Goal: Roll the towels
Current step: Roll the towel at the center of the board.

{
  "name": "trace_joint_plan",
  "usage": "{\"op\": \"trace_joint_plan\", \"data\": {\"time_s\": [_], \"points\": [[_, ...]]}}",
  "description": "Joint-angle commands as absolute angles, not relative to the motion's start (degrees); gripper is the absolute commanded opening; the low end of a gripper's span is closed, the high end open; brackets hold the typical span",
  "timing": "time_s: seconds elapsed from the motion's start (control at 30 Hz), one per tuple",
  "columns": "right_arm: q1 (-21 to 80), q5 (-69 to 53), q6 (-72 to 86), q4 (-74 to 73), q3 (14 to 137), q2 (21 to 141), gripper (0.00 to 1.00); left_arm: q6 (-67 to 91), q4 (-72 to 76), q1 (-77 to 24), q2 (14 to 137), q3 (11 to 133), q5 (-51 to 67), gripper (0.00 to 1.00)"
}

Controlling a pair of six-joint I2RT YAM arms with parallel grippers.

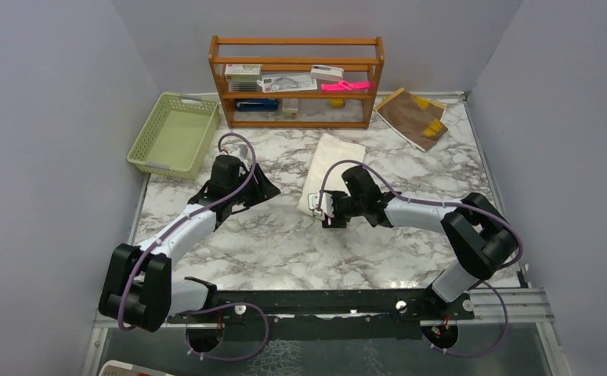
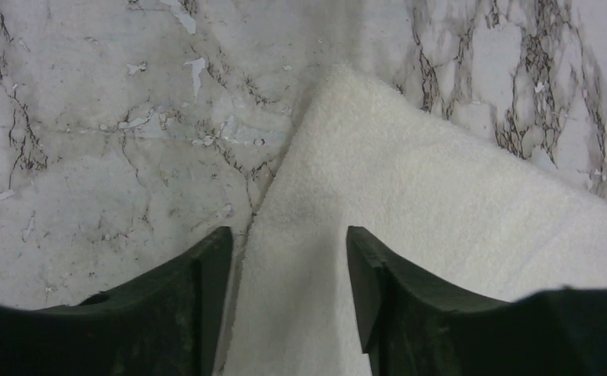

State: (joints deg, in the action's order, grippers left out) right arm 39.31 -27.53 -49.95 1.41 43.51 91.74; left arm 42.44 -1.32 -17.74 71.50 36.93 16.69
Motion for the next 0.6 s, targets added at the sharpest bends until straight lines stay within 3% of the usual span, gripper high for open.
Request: {"op": "trace_joint_plan", "data": {"time_s": [0.0,0.43,0.5,0.57], "points": [[40.0,-26.3,-51.8,-2.9,47.1,95.0,0.46,40.9,-0.6,-16.9,72.5,37.2,19.4,0.5],[40.0,-22.6,-50.2,-7.7,48.5,99.0,0.33,37.3,-3.5,-14.8,75.5,40.8,21.1,0.5],[40.0,-22.1,-49.2,-9.4,49.6,100.0,0.27,36.1,-4.7,-14.0,75.9,42.0,21.5,0.5],[40.0,-22.1,-47.7,-11.9,51.3,100.4,0.14,34.7,-6.3,-13.1,75.9,43.1,21.7,0.5]]}}
